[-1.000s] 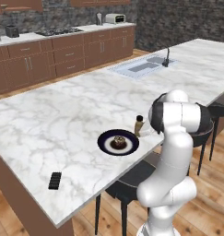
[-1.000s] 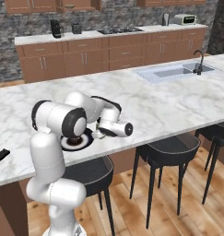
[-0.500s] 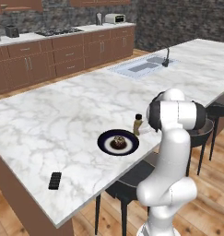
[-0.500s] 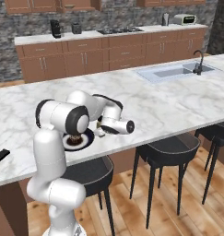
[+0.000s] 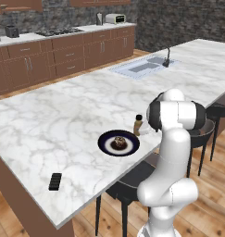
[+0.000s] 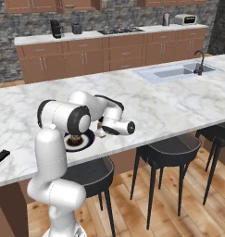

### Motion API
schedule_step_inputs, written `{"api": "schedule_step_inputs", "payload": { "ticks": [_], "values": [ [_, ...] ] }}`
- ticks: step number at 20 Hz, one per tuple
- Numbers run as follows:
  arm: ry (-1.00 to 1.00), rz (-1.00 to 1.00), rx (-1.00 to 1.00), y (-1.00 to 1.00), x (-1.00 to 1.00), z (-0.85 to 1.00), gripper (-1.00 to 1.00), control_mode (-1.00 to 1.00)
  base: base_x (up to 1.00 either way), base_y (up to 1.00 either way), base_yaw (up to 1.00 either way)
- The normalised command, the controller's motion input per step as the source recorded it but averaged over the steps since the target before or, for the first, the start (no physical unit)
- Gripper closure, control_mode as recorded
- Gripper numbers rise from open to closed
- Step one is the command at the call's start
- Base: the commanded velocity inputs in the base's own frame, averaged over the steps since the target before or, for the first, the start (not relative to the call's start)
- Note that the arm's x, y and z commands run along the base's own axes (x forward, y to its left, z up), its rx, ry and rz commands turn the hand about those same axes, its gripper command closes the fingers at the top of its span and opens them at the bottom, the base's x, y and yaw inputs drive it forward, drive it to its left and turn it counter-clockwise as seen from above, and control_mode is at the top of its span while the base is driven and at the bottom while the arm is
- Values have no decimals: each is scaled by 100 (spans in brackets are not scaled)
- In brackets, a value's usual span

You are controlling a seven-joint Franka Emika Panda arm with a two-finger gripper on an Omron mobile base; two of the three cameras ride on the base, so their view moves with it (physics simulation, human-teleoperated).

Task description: Take the cinnamon bottle from the cabinet and place it on the dining table, next to the plate with the cupcake. Then take the chocolate from the dining counter and place it on the cupcake plate.

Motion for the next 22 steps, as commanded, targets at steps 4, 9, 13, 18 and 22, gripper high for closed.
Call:
{"api": "schedule_step_inputs", "payload": {
  "ticks": [4, 9, 13, 18, 22],
  "values": [
    [-7, 0, -4, 5, 5, -29, 100, -100, 0, 0, 0],
    [-5, 0, -5, 3, 7, -25, 100, -100, 0, 0, 0],
    [-1, 0, -3, 0, 10, -25, 100, -100, 0, 0, 0],
    [0, 0, 0, 1, 0, -34, 100, -100, 0, 0, 0],
    [0, 0, 0, 1, 0, -31, 100, -100, 0, 0, 0]
  ]
}}
